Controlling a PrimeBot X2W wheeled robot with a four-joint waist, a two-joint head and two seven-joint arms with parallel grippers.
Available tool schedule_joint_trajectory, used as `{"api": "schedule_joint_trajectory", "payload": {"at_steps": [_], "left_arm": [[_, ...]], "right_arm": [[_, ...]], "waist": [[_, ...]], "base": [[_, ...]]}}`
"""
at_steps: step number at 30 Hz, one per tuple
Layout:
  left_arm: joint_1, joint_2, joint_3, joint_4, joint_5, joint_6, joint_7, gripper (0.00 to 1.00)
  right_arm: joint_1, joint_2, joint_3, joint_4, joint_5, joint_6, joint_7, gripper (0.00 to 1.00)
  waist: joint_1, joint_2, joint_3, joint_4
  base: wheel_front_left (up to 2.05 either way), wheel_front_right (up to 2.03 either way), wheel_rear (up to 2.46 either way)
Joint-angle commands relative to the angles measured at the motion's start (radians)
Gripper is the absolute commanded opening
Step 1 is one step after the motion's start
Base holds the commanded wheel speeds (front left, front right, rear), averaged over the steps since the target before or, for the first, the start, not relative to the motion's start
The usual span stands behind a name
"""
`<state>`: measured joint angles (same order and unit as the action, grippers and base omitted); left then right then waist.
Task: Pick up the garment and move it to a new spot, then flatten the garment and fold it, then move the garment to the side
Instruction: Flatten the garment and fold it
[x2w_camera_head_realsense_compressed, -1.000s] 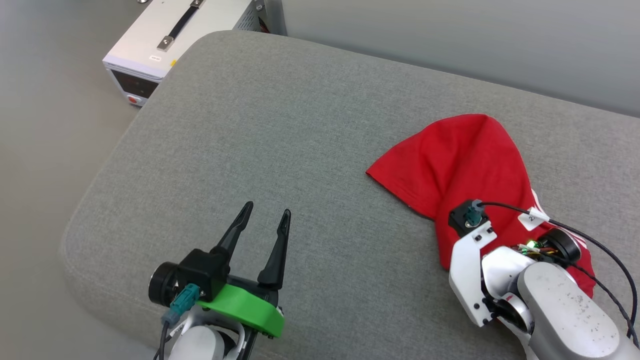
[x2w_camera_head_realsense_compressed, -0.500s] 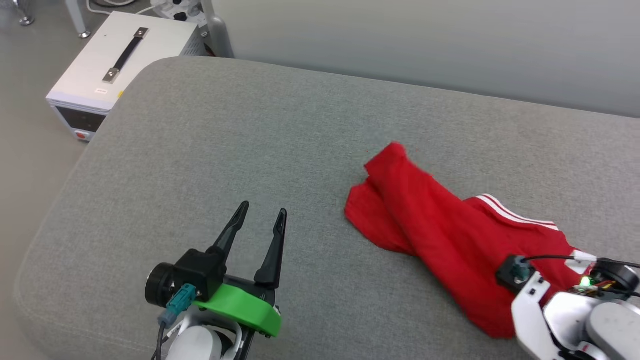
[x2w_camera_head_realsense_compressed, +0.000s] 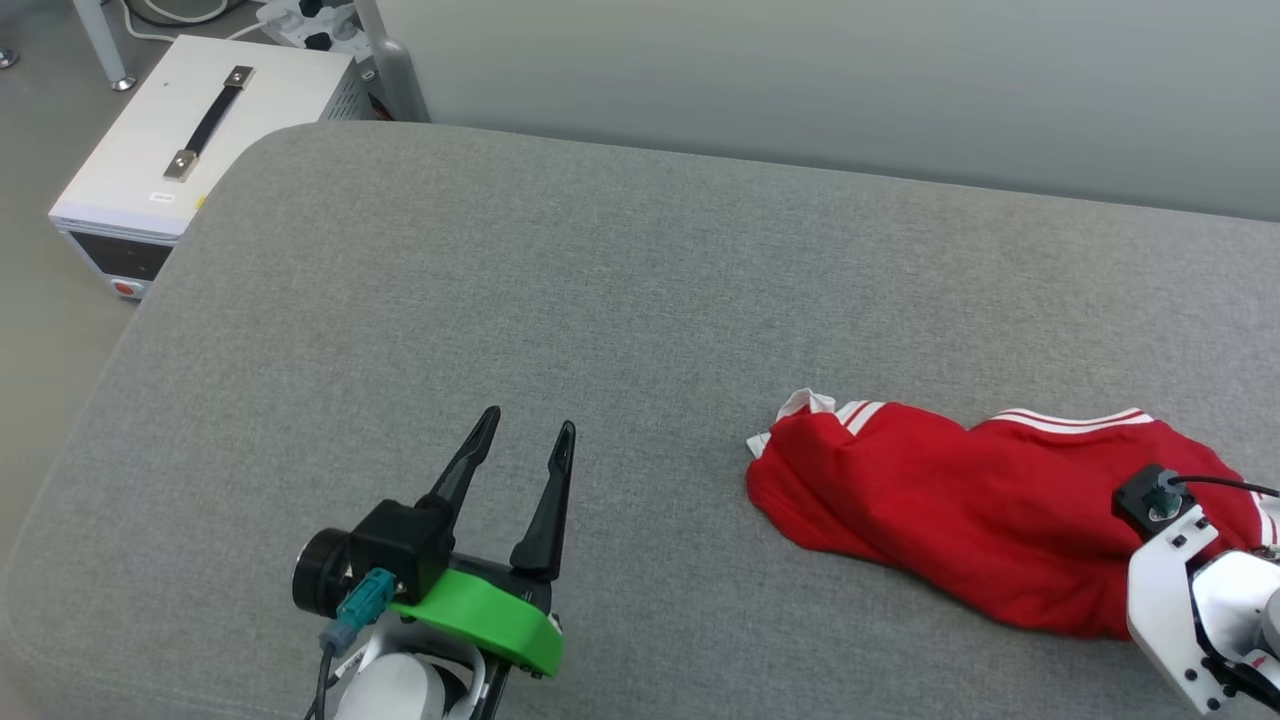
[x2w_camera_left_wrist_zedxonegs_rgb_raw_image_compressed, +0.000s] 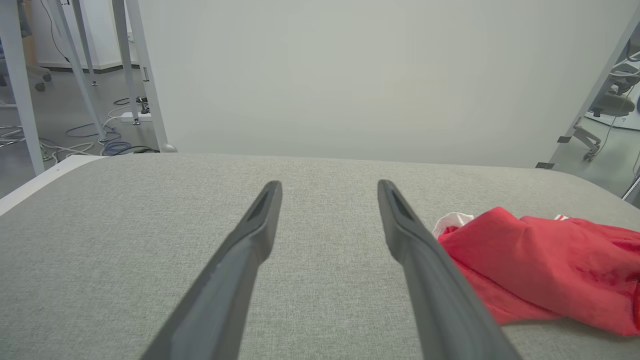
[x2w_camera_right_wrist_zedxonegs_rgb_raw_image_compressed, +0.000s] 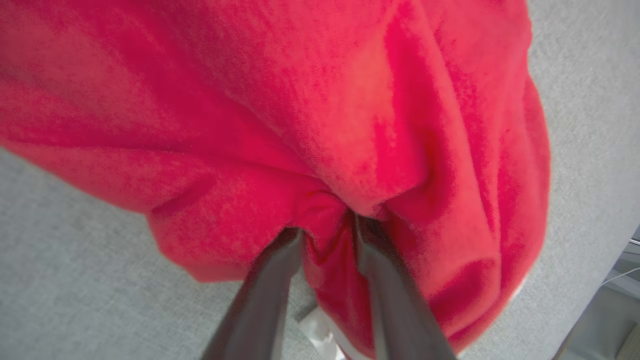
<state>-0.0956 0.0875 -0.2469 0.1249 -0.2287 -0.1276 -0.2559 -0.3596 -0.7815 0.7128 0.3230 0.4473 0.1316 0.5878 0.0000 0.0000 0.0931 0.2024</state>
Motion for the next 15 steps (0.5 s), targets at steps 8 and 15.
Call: {"api": "schedule_joint_trajectory", "payload": {"at_steps": [8, 15], "left_arm": [[0.005, 0.008, 0.020, 0.010, 0.002, -0.003, -0.006, 1.00], [0.010, 0.009, 0.025, 0.003, 0.003, -0.003, -0.006, 1.00]], "right_arm": [[0.047, 0.143, -0.182, -0.056, 0.005, -0.001, -0.148, 1.00], [0.112, 0.237, -0.352, -0.232, 0.018, -0.001, -0.187, 1.00]], "waist": [[0.0000, 0.0000, -0.029, -0.060], [0.0000, 0.0000, -0.040, -0.096]], "base": [[0.00, 0.00, 0.00], [0.00, 0.00, 0.00]]}}
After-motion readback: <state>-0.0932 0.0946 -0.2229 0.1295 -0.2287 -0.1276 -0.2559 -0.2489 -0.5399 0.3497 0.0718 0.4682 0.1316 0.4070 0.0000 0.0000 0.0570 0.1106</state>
